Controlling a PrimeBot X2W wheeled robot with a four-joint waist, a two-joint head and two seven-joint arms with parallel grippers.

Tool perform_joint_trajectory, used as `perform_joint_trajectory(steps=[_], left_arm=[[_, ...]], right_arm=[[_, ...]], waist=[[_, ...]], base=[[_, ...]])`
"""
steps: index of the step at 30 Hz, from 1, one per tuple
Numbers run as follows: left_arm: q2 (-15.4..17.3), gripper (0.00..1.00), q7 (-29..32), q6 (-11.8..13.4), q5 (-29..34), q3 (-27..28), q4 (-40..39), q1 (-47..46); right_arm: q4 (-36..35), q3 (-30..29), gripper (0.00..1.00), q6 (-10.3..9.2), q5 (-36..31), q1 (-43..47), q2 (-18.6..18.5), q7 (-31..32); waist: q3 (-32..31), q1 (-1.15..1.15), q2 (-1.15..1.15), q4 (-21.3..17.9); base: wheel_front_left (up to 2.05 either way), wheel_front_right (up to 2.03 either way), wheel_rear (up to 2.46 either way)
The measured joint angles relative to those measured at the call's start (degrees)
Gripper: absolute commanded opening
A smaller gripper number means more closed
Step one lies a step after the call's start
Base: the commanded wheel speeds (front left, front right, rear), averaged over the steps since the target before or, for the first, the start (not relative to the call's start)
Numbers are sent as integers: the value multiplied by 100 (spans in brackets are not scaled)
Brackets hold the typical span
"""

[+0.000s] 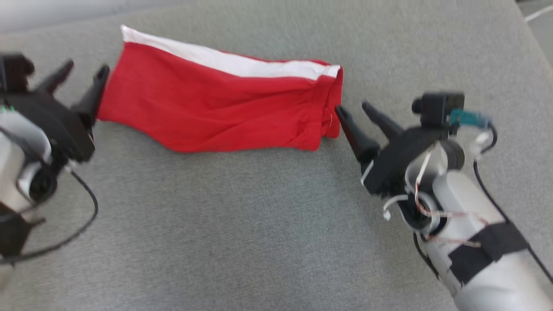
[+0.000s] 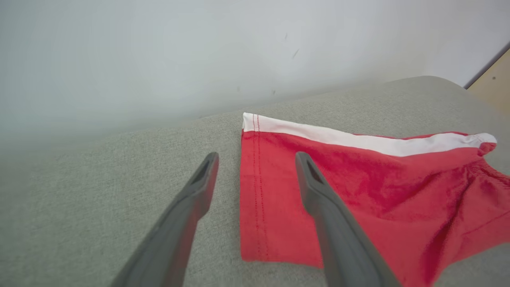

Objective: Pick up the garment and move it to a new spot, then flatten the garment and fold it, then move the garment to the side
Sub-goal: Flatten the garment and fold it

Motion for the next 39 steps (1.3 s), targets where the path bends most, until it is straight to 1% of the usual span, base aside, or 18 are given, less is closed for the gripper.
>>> perform_joint_trajectory(steps=[4,8,10,13,15,17,24,29,39], left_arm=[[-44,100,-348,0,-54,2,23,415],[-249,100,-589,-1,-133,-33,-7,756],[-319,100,-675,-1,-187,-36,2,942],[-288,100,-770,0,-263,-97,49,1351],[-322,100,-791,0,-361,-132,46,1446],[-352,100,-808,0,-410,-145,49,1452],[-341,100,-824,0,-337,-334,162,1436],[-342,100,-822,0,-222,-419,255,1288],[-357,100,-840,-1,-115,-541,413,779]], right_arm=[[-47,8,100,5,-86,377,-125,-103],[-137,-36,100,-20,-87,790,-276,-198],[-165,-34,100,-27,-89,914,-290,-249],[-277,47,100,-70,-186,988,-226,-299],[-322,78,100,-87,-209,1011,-220,-320],[-315,146,100,-167,-321,1049,-222,-322],[-283,367,100,-276,-582,1029,-114,-343],[-215,504,100,-378,-791,798,-65,-349],[-83,705,100,-474,-1063,432,76,-402]], waist=[[-245,-1,0,95],[-461,-1,0,217],[-554,-1,0,287],[-691,-1,-1,408],[-721,-1,0,456],[-712,-1,0,484],[-527,0,0,478],[-337,1,0,459],[45,1,1,370]], base=[[0,0,0],[0,0,0],[0,0,0],[0,0,0],[0,0,0],[0,0,0],[0,0,0],[0,0,0],[0,0,0]])
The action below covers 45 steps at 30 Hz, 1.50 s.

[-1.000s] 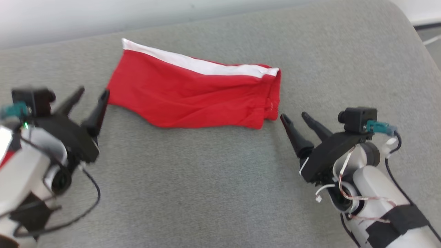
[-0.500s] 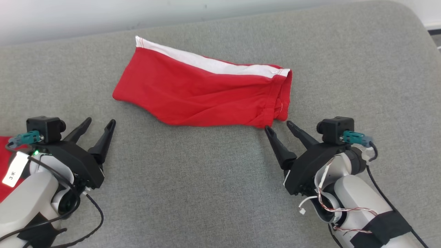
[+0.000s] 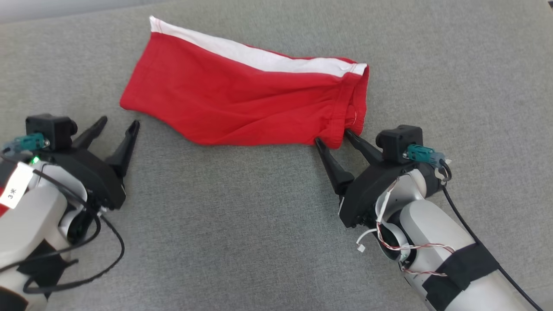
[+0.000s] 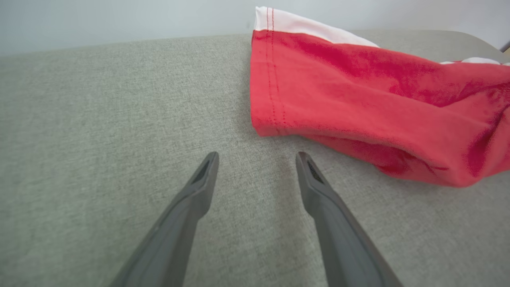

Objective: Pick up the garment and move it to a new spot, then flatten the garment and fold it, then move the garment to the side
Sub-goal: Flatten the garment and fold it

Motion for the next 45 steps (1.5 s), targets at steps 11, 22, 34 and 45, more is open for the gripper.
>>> perform_joint_trajectory(steps=[11,22,34,45], left_arm=[[-189,100,-185,0,23,-142,141,-335],[-171,100,-261,0,122,-352,227,-628],[-172,0,-412,1,134,-676,261,-691],[-275,0,-455,0,70,-935,382,-331]], right_arm=[[328,62,100,-58,-87,-199,107,-147],[555,144,100,-101,-137,-419,166,-224],[926,285,0,-108,-214,-668,275,-442],[1377,148,0,334,123,-467,187,-697]], waist=[[221,0,0,-90],[294,0,0,-78],[394,0,0,-166],[-5,0,0,-58]], base=[[0,0,0],[0,0,0],[0,0,0],[0,0,0]])
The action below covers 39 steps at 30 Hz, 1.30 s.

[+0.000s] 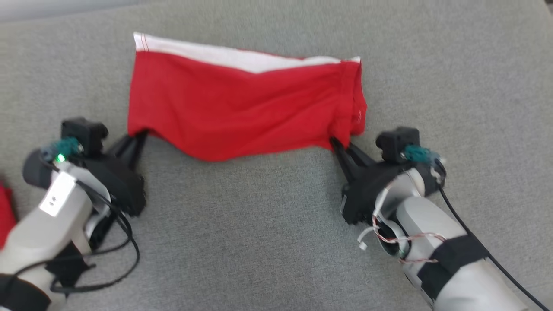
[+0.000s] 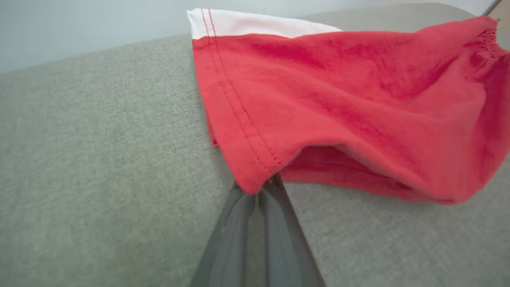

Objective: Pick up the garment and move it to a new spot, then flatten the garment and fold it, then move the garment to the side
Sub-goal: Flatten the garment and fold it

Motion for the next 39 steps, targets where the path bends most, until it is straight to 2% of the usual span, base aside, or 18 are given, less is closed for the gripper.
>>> perform_joint_trajectory(steps=[6,16,27,39], left_arm=[[-151,0,-9,0,-89,-101,12,431],[-320,0,-9,-1,-180,-197,-121,1235],[-504,0,-9,-43,-355,-216,-183,1939],[-592,0,-9,-43,-367,-253,-194,2276]], right_arm=[[238,-34,0,327,153,352,-213,-78],[432,-20,0,634,381,993,-481,-148],[450,170,0,777,633,1597,-751,56],[255,402,0,778,925,1931,-922,419]], waist=[[-380,-1,0,68],[-1094,-2,-1,254],[-1749,-2,-1,678],[-2179,-1,-2,1295]], base=[[0,0,0],[0,0,0],[0,0,0],[0,0,0]])
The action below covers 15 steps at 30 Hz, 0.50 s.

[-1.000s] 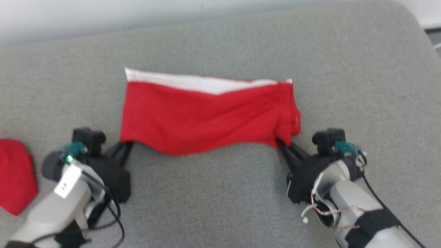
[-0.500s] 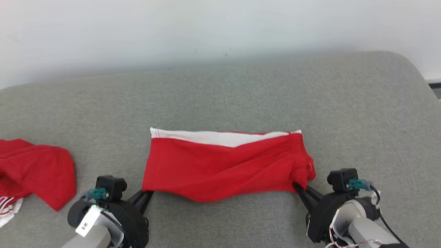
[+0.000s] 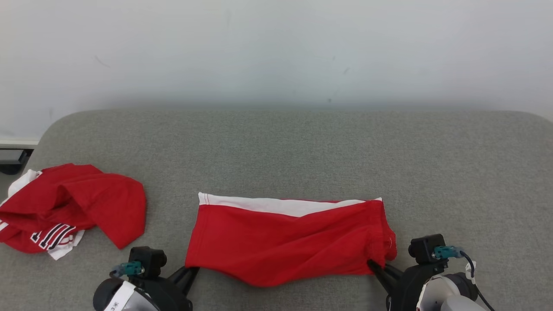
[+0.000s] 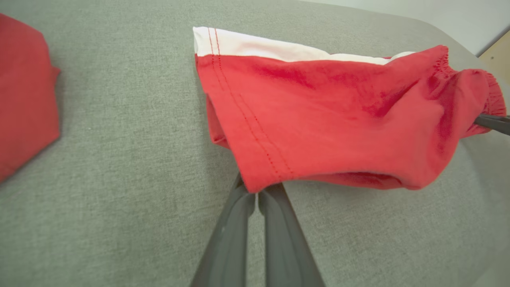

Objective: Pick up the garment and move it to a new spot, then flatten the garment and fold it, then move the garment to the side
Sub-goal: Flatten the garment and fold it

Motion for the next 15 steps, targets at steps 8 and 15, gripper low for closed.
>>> perform_joint_trajectory(steps=[8,15], left_arm=[[18,0,0,0,-81,103,26,169],[-4,0,0,0,-112,171,21,251]], right_arm=[[-118,212,0,0,115,-3,-43,347],[-172,204,0,2,149,-1,-101,452]], waist=[[-121,0,0,165],[-83,1,0,56]], base=[[0,0,0],[0,0,0]])
